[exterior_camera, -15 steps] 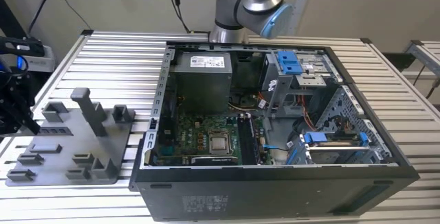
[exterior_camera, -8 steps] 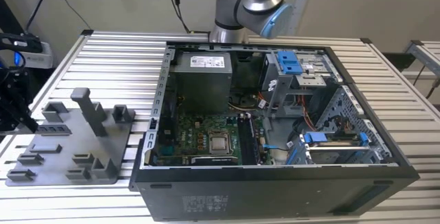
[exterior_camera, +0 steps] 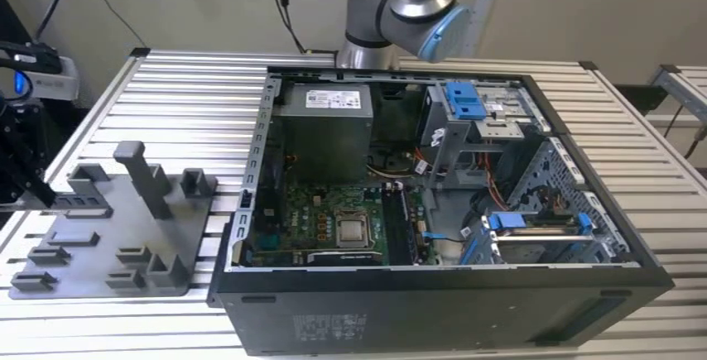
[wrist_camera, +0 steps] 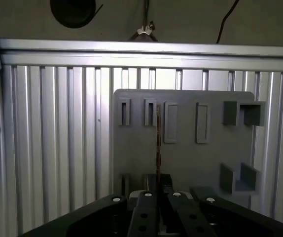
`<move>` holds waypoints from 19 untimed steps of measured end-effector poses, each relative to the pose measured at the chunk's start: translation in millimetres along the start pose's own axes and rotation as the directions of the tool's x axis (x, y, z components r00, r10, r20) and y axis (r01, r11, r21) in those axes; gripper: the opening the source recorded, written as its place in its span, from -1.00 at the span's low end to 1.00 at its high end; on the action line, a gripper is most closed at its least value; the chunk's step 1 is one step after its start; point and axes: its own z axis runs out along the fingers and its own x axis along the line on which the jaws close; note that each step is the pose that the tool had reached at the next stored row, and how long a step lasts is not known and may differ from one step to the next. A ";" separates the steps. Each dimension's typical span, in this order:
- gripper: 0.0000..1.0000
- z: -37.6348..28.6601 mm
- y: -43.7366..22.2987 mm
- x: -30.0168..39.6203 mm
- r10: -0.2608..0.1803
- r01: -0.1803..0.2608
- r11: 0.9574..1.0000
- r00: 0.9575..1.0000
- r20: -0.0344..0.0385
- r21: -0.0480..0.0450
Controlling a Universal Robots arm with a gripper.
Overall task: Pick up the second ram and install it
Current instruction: 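Pick up the second ram and move it above second insertion slot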
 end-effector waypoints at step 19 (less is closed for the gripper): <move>-0.73 -28.2 -0.4 -1.1 0.000 0.000 1.000 1.000 0.000 0.000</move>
